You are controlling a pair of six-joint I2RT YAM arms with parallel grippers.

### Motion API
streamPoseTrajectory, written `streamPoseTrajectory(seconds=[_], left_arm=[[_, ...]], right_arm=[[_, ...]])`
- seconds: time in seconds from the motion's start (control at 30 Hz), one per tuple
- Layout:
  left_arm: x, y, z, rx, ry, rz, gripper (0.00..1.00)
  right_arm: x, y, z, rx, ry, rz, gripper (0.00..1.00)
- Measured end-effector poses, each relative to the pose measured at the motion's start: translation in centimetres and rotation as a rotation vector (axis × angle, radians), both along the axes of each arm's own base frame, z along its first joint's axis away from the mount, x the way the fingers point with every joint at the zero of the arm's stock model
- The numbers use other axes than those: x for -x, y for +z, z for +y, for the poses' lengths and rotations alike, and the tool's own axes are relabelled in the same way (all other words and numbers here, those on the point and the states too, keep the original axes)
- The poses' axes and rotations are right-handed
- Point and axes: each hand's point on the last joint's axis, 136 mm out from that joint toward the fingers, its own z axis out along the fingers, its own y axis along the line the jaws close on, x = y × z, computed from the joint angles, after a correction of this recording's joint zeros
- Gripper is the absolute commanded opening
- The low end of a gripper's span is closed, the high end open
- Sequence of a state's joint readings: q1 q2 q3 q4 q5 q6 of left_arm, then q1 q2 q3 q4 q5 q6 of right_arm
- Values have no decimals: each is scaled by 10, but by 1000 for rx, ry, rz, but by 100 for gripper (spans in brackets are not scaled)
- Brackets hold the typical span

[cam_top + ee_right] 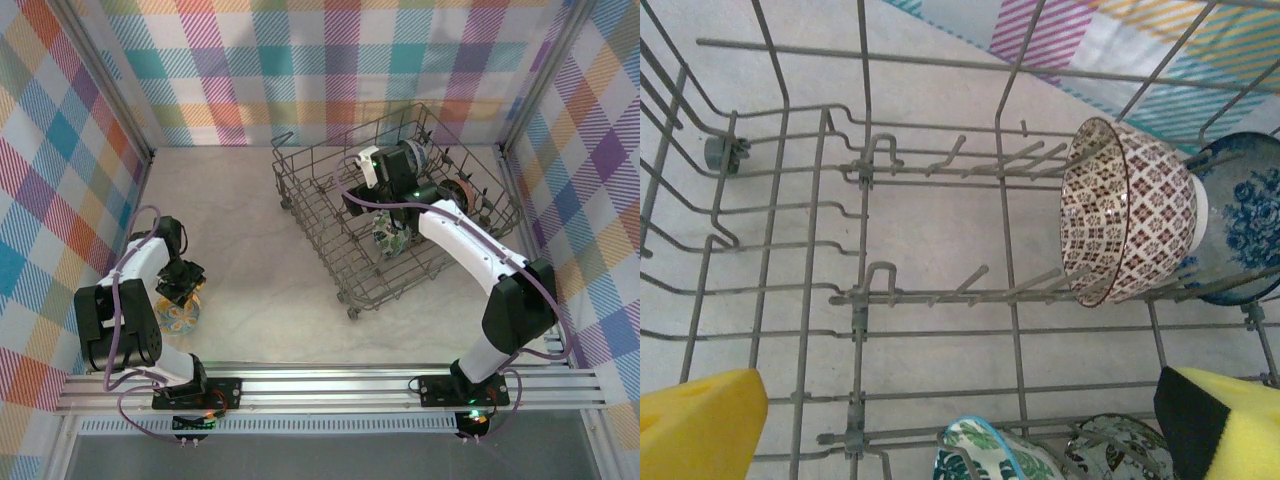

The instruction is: Load the bowls into the dish rack

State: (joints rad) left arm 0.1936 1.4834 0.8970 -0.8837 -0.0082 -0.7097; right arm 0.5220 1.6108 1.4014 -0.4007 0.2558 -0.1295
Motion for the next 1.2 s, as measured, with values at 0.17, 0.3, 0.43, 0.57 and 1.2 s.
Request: streamPoseTrajectory(seconds=[0.17,0.3,0.43,0.57,1.2], left_arm=[[4,-4,-3,12,-1,12,34],[7,-6,-5,22,-4,18,27],[6,-7,-7,33,-5,12,21],[6,-1,-6,25,-2,-7,16],[-37,97,-31,91,90,-394,5]], right_arm=[[5,-7,-3,3,-4,16,100],[9,-3,-5,-5,-6,9,100],[12,5,-6,-18,-4,-9,100],[12,8,-6,-24,-1,-15,100],[15,16,8,-77,58,-9,99]])
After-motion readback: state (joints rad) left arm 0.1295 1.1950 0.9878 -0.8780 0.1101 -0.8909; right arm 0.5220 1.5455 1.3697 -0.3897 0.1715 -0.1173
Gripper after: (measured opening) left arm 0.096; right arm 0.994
